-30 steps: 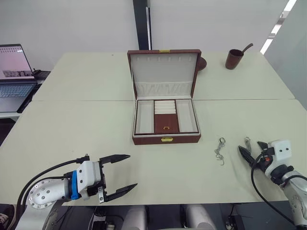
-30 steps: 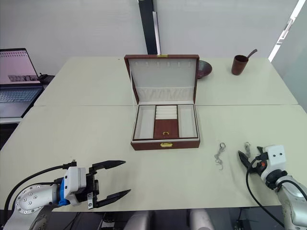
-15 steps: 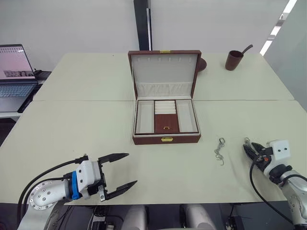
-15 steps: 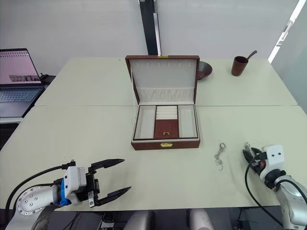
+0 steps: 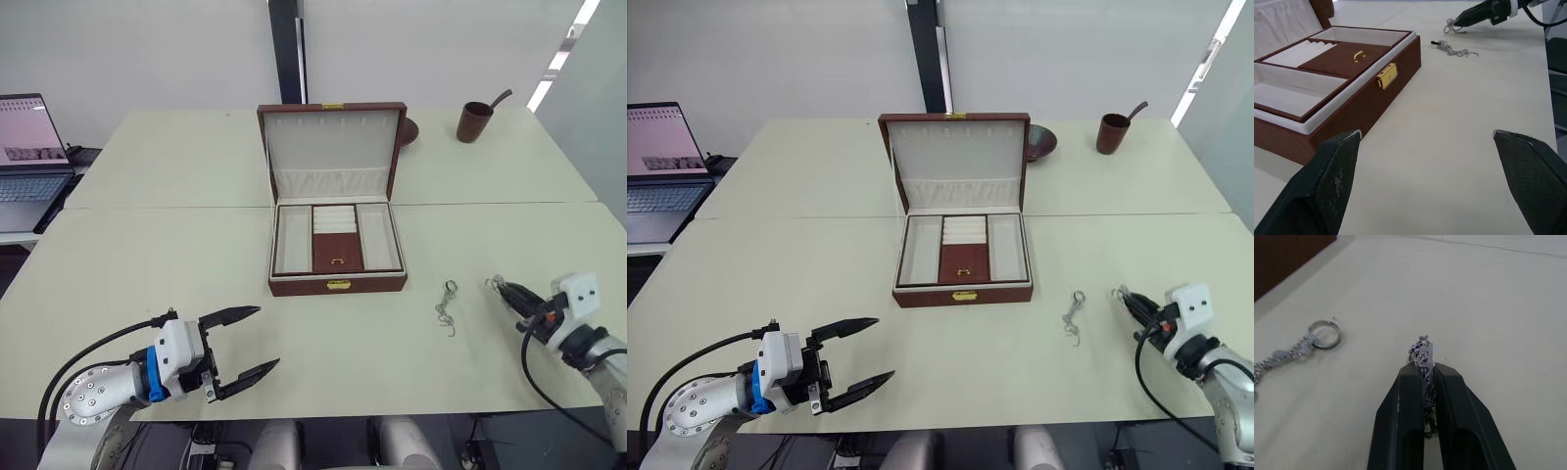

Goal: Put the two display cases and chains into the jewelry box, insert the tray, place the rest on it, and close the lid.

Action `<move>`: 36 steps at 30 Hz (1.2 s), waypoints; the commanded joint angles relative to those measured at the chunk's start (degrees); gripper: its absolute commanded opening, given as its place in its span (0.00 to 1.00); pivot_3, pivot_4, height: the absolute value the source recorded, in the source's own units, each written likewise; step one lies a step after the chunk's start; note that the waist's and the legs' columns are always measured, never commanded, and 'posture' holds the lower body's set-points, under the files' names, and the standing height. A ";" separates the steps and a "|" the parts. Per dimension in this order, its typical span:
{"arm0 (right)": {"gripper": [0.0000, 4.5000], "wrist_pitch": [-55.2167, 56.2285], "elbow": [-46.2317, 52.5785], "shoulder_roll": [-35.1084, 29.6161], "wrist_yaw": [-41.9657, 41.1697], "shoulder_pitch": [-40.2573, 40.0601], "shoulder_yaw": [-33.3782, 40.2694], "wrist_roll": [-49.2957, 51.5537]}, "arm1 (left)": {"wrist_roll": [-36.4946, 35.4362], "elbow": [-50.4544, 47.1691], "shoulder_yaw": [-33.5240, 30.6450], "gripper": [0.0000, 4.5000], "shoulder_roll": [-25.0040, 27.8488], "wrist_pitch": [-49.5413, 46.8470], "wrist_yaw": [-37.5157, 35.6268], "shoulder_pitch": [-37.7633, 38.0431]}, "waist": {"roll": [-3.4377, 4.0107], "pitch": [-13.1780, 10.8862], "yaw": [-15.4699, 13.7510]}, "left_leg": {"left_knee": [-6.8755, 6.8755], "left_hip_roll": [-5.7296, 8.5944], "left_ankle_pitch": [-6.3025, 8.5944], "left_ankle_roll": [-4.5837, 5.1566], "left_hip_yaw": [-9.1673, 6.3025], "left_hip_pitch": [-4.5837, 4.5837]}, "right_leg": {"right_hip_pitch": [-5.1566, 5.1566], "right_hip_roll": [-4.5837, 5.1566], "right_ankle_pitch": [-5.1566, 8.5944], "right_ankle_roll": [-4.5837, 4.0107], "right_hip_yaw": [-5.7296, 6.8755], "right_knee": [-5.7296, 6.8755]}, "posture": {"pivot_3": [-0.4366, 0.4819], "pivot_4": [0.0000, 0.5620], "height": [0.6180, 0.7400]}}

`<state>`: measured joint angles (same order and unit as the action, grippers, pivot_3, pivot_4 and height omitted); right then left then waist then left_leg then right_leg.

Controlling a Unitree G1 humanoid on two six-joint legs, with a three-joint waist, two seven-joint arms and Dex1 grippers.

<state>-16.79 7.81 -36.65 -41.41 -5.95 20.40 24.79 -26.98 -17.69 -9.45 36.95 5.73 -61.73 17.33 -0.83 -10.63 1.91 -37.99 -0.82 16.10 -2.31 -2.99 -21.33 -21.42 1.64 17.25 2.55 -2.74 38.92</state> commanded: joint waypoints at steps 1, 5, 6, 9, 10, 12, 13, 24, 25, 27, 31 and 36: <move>0.02 -4.80 5.76 -4.53 -4.62 5.09 -2.24 3.77 | -1.16 -1.38 -1.79 1.00 -1.02 -1.09 2.95 -0.07 | -0.01 -0.01 0.04 | 0.00 0.00 0.00 0.00 0.01 0.03 | 0.00 -0.02 0.00 0.00 -0.02 0.00 | 0.48 0.27 1.00; 0.02 -11.72 7.03 -8.84 -9.20 16.70 -8.44 6.33 | -1.48 -2.13 -3.94 1.00 -3.25 -3.06 8.63 -0.10 | -0.03 -0.03 -0.01 | 0.00 -0.02 0.00 0.00 -0.03 0.06 | 0.00 -0.05 0.00 0.00 -0.01 0.00 | 0.48 0.27 1.00; 0.02 -12.38 6.75 -9.00 -10.04 19.02 -10.03 6.29 | -1.48 -2.25 -4.49 1.00 -3.72 -3.41 9.67 -0.01 | -0.05 -0.03 -0.06 | 0.01 -0.02 0.00 0.00 -0.06 0.04 | 0.01 -0.05 0.00 0.00 0.03 0.00 | 0.48 0.27 1.00; 0.02 -13.61 5.23 -7.79 -11.29 25.97 -14.23 5.92 | -1.73 -3.18 -5.74 1.00 -4.97 -4.45 12.52 0.51 | -0.06 -0.04 -0.15 | 0.03 -0.07 0.01 0.00 -0.13 -0.06 | -0.04 -0.06 0.00 -0.02 0.16 0.00 | 0.48 0.27 1.00; 0.02 -13.93 4.39 -6.62 -11.47 28.76 -15.91 5.76 | -1.59 -3.93 -5.99 1.00 -5.57 -4.70 13.55 1.09 | -0.07 -0.05 -0.17 | 0.02 -0.07 0.01 0.00 -0.14 -0.11 | -0.07 -0.03 0.00 -0.02 0.19 -0.01 | 0.48 0.27 1.00; 0.02 -14.04 2.67 -4.48 -12.10 33.12 -18.87 5.12 | -1.05 -5.39 -6.16 1.00 -6.73 -4.97 15.50 2.25 | -0.07 -0.05 -0.18 | 0.02 -0.10 0.01 0.00 -0.20 -0.26 | -0.23 0.04 -0.01 -0.02 0.17 0.00 | 0.48 0.27 1.00; 0.02 -13.88 1.69 -3.43 -12.41 34.81 -20.17 4.69 | -0.80 -6.06 -6.14 1.00 -7.27 -5.11 16.45 2.78 | -0.07 -0.05 -0.18 | 0.01 -0.10 0.01 0.00 -0.25 -0.37 | -0.32 0.08 -0.01 -0.01 0.17 0.00 | 0.48 0.27 1.00; 0.02 -8.54 -10.65 9.17 -14.48 46.24 -30.27 -2.42 | 0.15 -11.44 -6.87 1.00 -12.56 -5.60 24.58 8.22 | -0.09 -0.04 -0.18 | 0.01 0.02 0.01 0.00 -0.36 -0.54 | -0.50 0.35 -0.02 0.01 0.24 0.02 | 0.48 0.27 1.00; 0.02 -8.04 -11.96 10.45 -14.51 47.39 -30.95 -3.05 | 0.25 -11.76 -6.74 1.00 -13.11 -5.62 25.27 8.52 | -0.09 -0.04 -0.14 | 0.01 0.02 0.01 0.00 -0.36 -0.53 | -0.50 0.35 -0.03 0.01 0.23 0.02 | 0.48 0.27 1.00; 0.02 -7.30 -13.71 12.36 -14.78 48.95 -31.92 -3.99 | 0.29 -12.38 -6.53 1.00 -14.09 -5.65 26.46 9.11 | -0.09 -0.04 -0.10 | 0.02 0.02 0.01 0.00 -0.36 -0.52 | -0.52 0.33 -0.02 0.01 0.24 0.05 | 0.48 0.27 1.00; 0.02 -5.79 -16.64 16.00 -14.62 51.48 -33.44 -6.03 | 1.02 -13.11 -5.90 1.00 -15.31 -5.36 27.56 10.16 | -0.09 -0.04 -0.07 | 0.03 0.02 0.01 0.00 -0.37 -0.55 | -0.57 0.31 -0.03 0.00 0.25 0.05 | 0.48 0.27 1.00; 0.02 -3.35 -20.54 20.35 -13.34 53.86 -35.16 -9.67 | 1.38 -13.63 -5.73 1.00 -16.01 -4.93 27.98 11.30 | -0.09 -0.04 -0.04 | 0.03 0.02 0.00 0.00 -0.33 -0.58 | -0.62 0.32 -0.03 0.00 0.21 0.06 | 0.48 0.27 1.00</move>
<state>-22.08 -12.84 -16.85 -54.99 46.30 -14.87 16.21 -25.73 -28.99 -15.05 21.07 0.00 -34.27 28.13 -0.92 -10.67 1.87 -37.96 -0.79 16.10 -2.31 -3.33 -21.91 -22.04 1.96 17.22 2.54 -2.52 38.99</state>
